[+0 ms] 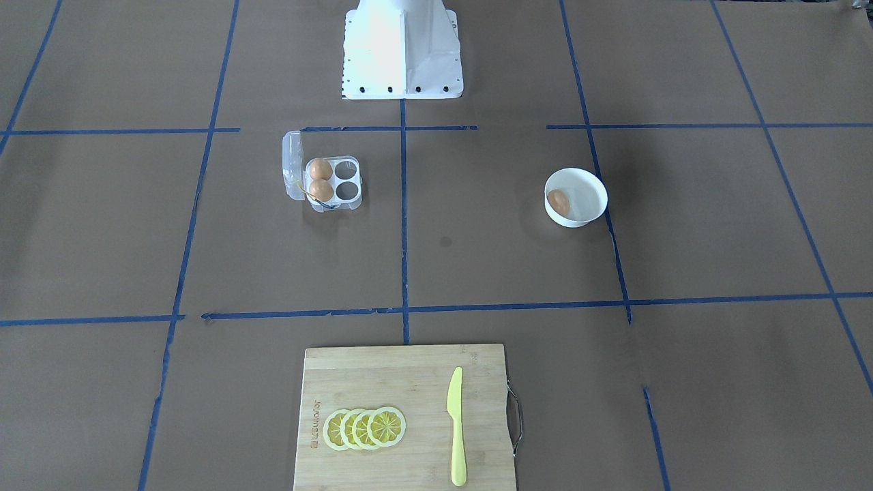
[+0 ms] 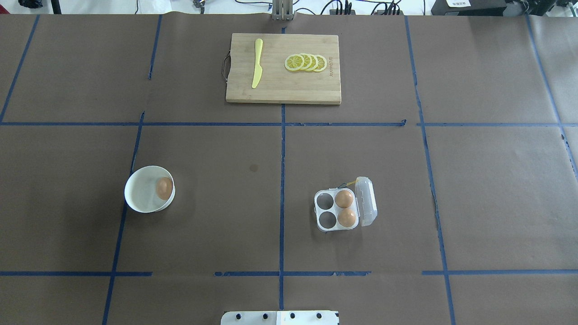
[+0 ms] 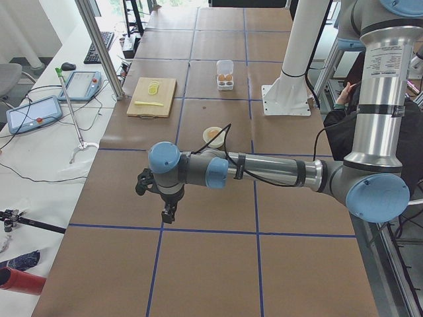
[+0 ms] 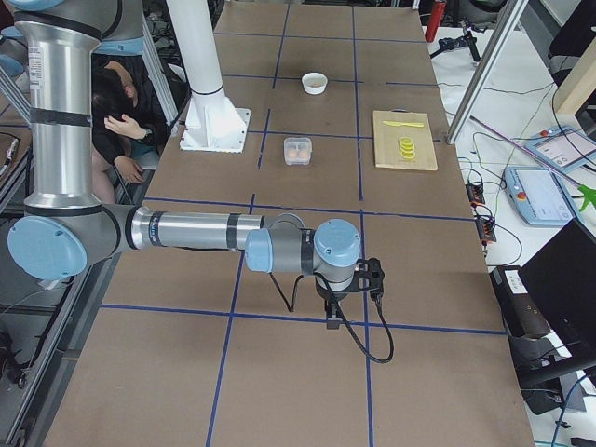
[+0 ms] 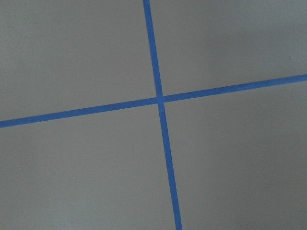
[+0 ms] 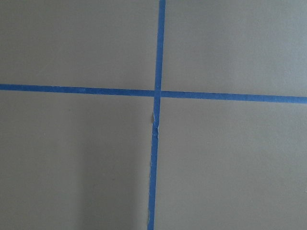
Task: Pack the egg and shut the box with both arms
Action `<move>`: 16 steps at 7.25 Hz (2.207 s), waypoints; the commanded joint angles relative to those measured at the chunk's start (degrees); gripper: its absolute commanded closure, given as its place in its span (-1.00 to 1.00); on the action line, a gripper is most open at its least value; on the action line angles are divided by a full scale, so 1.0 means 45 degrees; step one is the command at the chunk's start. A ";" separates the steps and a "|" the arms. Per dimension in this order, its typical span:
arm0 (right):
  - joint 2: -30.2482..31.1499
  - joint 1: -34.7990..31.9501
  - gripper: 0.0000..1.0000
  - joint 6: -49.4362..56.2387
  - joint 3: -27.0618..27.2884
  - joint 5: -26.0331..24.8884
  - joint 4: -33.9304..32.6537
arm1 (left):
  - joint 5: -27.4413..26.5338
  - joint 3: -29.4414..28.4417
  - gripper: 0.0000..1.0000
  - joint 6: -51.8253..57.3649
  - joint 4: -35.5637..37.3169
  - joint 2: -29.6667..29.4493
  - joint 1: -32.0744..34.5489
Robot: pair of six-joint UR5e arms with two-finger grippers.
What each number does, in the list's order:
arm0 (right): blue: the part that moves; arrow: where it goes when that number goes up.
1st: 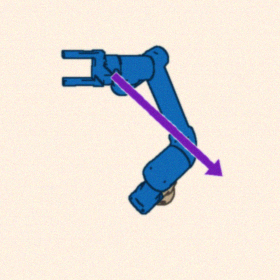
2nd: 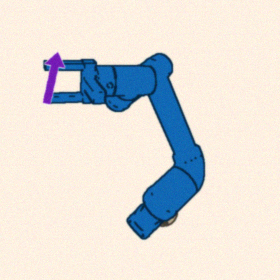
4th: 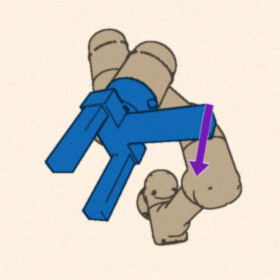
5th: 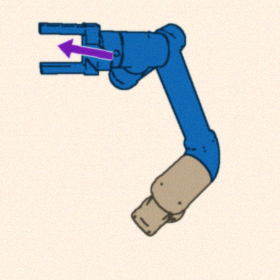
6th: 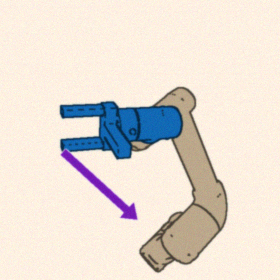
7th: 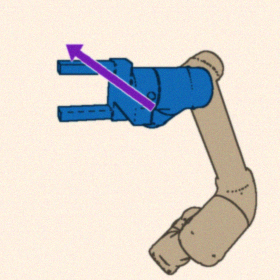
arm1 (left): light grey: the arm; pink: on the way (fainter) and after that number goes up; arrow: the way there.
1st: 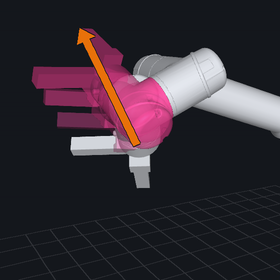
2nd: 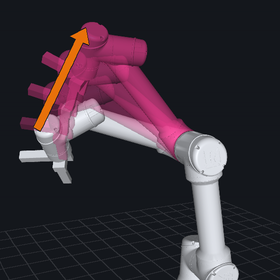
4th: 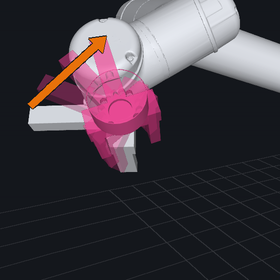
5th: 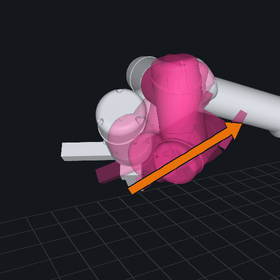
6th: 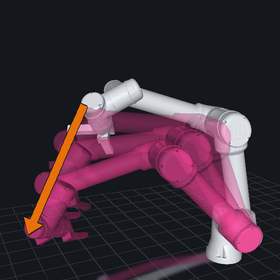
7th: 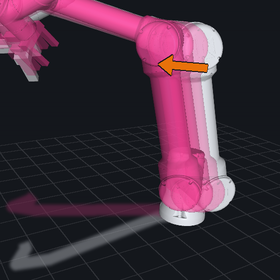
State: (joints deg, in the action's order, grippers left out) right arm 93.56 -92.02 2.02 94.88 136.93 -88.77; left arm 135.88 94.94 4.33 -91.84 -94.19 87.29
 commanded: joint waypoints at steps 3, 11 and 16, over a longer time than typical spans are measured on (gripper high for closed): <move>-0.0068 0.0020 -1.00 0.0039 0.0575 0.0332 0.0019 | 0.1791 0.1285 -1.00 -0.1118 -0.0780 -0.2055 -0.1446; -0.0480 0.0254 -1.00 0.0097 0.0519 0.0430 0.0077 | -0.4832 0.5094 -0.73 -1.6809 -0.2033 -0.1061 -0.9679; -0.0284 0.0254 -1.00 0.0020 0.0479 0.0449 0.0957 | -0.5819 0.3828 -0.66 -1.7564 -0.2014 -0.1566 -1.1271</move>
State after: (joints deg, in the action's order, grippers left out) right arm 92.22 -90.88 2.16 96.97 138.89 -84.84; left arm 110.36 114.12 -74.53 -100.97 -100.04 37.58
